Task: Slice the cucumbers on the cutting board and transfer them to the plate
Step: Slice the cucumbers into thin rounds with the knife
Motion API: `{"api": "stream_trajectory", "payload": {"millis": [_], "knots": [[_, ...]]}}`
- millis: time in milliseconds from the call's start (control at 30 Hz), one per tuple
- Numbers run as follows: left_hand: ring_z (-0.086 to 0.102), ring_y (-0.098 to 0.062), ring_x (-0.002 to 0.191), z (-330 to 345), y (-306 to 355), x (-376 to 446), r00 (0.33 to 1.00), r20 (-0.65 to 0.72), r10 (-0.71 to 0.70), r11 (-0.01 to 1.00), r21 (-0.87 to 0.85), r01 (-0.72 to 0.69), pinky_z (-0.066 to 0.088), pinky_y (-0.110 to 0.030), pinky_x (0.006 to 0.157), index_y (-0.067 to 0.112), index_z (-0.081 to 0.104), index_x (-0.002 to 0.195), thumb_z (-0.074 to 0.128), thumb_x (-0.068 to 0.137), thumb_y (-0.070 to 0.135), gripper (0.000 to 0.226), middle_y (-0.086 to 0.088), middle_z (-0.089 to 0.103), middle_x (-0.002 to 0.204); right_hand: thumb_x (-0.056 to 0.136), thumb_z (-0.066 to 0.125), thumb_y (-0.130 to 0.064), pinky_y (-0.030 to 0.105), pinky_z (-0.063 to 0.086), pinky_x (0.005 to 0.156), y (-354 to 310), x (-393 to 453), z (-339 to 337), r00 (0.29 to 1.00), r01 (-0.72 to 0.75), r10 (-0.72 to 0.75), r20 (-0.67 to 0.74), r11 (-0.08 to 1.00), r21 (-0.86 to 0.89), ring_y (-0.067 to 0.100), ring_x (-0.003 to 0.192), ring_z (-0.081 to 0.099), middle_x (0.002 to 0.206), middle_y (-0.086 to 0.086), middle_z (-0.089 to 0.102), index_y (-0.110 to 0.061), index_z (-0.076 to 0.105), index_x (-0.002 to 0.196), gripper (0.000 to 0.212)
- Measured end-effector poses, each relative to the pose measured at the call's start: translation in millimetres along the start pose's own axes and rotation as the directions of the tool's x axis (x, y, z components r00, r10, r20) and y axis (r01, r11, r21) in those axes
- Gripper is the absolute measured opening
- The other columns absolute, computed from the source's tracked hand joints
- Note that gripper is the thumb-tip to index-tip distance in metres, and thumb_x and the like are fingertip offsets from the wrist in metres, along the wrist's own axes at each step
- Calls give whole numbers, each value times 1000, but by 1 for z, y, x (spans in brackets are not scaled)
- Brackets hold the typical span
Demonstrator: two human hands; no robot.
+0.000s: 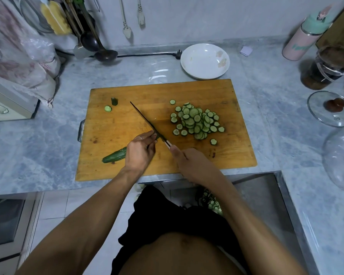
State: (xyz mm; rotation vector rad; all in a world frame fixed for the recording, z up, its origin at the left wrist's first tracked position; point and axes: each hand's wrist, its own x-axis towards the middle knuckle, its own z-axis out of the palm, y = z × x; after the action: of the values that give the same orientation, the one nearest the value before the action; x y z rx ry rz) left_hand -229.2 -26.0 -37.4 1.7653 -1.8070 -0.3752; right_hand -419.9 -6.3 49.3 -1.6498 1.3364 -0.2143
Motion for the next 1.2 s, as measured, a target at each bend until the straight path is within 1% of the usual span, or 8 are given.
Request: {"api": "stream_trajectory", "payload": {"millis": [167, 300, 634, 768, 901, 968, 1035, 1202], "knots": [[66, -23, 105, 1, 0, 1, 999, -13, -30, 999, -18, 30, 44, -23, 97, 5, 75, 104, 67, 80, -3, 26, -10, 70, 113, 103, 21, -57, 37, 46, 68, 2, 11, 6, 999, -46, 46, -2, 998, 31, 19, 60, 53, 62, 5, 52, -12, 49, 63, 66], [66, -23, 104, 0, 2, 1, 1000, -20, -24, 1000, -17, 24, 44, -22, 96, 5, 74, 106, 68, 82, -1, 26, -11, 70, 113, 104, 22, -52, 34, 40, 69, 4, 13, 14, 999, -20, 19, -45, 1000, -15, 22, 70, 53, 65, 6, 53, -12, 50, 63, 64], [58, -22, 117, -10, 0, -2, 999, 27, -32, 999, -36, 33, 43, -26, 100, 16, 68, 121, 64, 87, 9, 34, -4, 61, 130, 100, 29, -60, 26, 34, 50, 37, 16, -16, 981, -40, 47, -187, 998, 40, 9, 45, 43, 53, -2, 46, -15, 43, 60, 62], [58, -17, 115, -29, 15, 7, 986, -167, 8, 990, -140, -32, 45, -30, 101, 12, 70, 116, 64, 89, 10, 27, -4, 64, 124, 99, 37, -59, 23, 28, 49, 42, 7, -24, 986, -7, -9, -164, 995, -96, 8, 48, 43, 57, -4, 48, -17, 45, 62, 56], [63, -18, 99, -48, 36, 12, 915, -364, 171, 952, -178, -249, 49, -27, 89, 3, 75, 99, 65, 88, 10, 16, -9, 69, 106, 97, 37, -64, 33, 37, 56, 42, 4, -23, 987, 25, -77, -144, 943, -332, 23, 67, 55, 75, 4, 57, -20, 47, 76, 50], [64, -18, 89, -53, 46, 13, 913, -295, 281, 924, -175, -341, 51, -29, 81, 4, 76, 92, 65, 87, 13, 15, -7, 69, 95, 97, 33, -65, 36, 43, 61, 38, 3, -23, 979, 42, -131, -157, 882, -470, 30, 75, 60, 84, 9, 62, -16, 52, 90, 53], [63, -15, 86, -53, 53, 15, 933, -81, 351, 921, -149, -360, 51, -30, 78, 10, 76, 91, 64, 86, 21, 18, -1, 69, 92, 98, 30, -64, 37, 45, 63, 33, 3, -27, 971, 54, -177, -159, 815, -577, 30, 82, 63, 93, 10, 66, -13, 54, 104, 56], [59, -16, 93, -47, 57, 42, 928, 266, 262, 963, -14, -268, 51, -33, 76, 23, 74, 98, 57, 85, 32, 24, 6, 63, 98, 100, 29, -62, 36, 39, 65, 25, -3, -40, 976, 67, -193, -106, 718, -693, 30, 93, 64, 103, 11, 66, -12, 54, 118, 59]]}}
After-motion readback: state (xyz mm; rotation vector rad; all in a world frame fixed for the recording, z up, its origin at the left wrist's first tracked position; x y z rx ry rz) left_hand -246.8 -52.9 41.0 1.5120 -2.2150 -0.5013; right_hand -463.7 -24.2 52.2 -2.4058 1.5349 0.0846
